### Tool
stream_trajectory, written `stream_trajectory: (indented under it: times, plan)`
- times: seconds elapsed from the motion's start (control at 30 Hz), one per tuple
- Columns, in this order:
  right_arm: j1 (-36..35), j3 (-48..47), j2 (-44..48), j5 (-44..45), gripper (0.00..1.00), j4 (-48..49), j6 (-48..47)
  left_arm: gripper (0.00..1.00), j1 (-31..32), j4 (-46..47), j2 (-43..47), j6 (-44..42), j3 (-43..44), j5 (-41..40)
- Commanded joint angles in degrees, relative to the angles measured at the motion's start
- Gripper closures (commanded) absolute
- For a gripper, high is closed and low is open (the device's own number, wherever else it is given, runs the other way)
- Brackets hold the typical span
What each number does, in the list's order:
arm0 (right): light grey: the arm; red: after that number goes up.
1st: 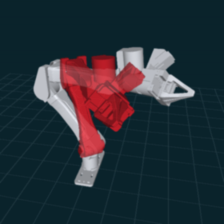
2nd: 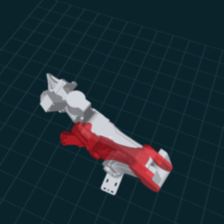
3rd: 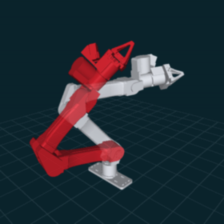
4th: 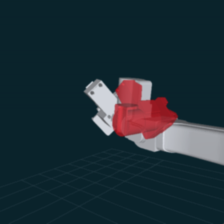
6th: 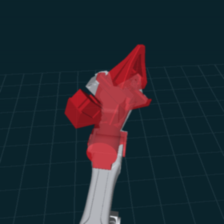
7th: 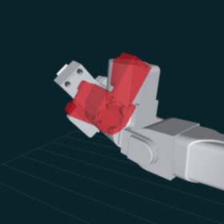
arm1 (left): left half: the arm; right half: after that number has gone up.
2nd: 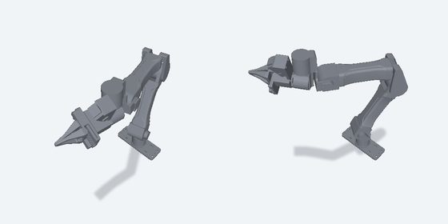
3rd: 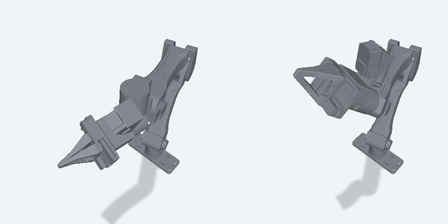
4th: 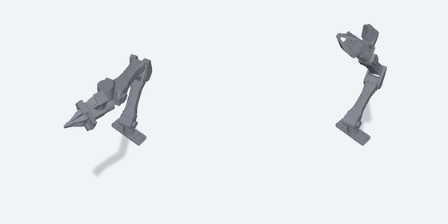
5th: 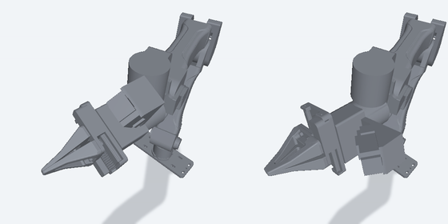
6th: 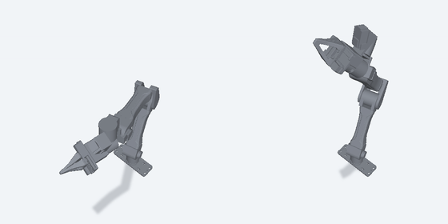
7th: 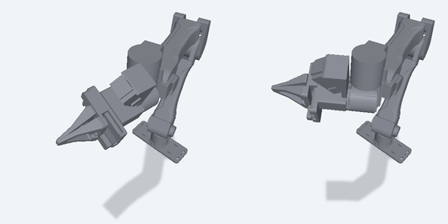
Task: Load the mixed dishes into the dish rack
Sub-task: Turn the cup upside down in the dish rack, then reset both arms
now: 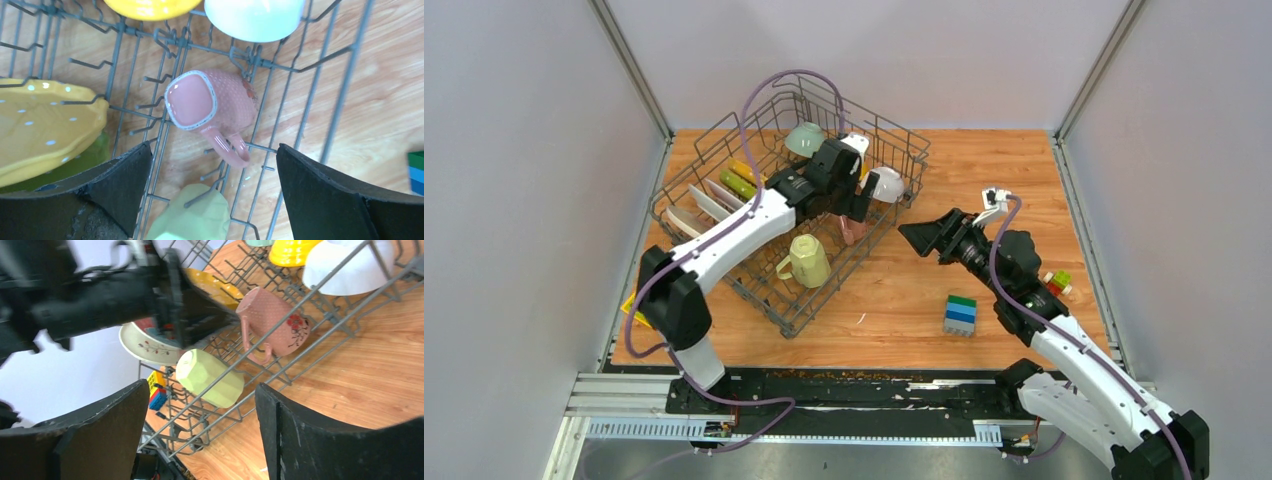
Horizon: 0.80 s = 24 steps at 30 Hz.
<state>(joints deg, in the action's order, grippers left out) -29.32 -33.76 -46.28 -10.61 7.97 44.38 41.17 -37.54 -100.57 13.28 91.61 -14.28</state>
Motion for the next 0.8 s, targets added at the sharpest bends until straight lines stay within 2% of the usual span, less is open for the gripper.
stream_trajectory:
  times: [0.0, 0.23, 0.4, 0.6, 0.77]
  plan:
    - [0.3, -3.1, 1.9, 6.7, 0.2, -3.6, -3.5, 0.0, 0.2, 8.2, 9.4, 0.6, -3.3, 1.6]
    - [1.1, -8.4, 1.5, 21.6, 0.07, -14.9, -8.1, 0.0, 0.1, 11.2, 19.7, 3.0, -9.9, -2.5]
    - [2.5, -11.6, 1.3, 28.2, 0.04, -18.1, -12.7, 0.0, 0.2, 14.0, 30.9, 5.8, -17.0, -10.4]
    - [5.3, -14.5, 0.9, 30.8, 0.03, -18.3, -16.3, 0.0, 0.2, 12.6, 40.6, 6.8, -22.7, -19.0]
    - [7.5, -16.8, -0.6, 30.8, 0.02, -19.8, -18.8, 0.0, 0.1, 9.6, 44.9, 8.2, -25.2, -27.0]
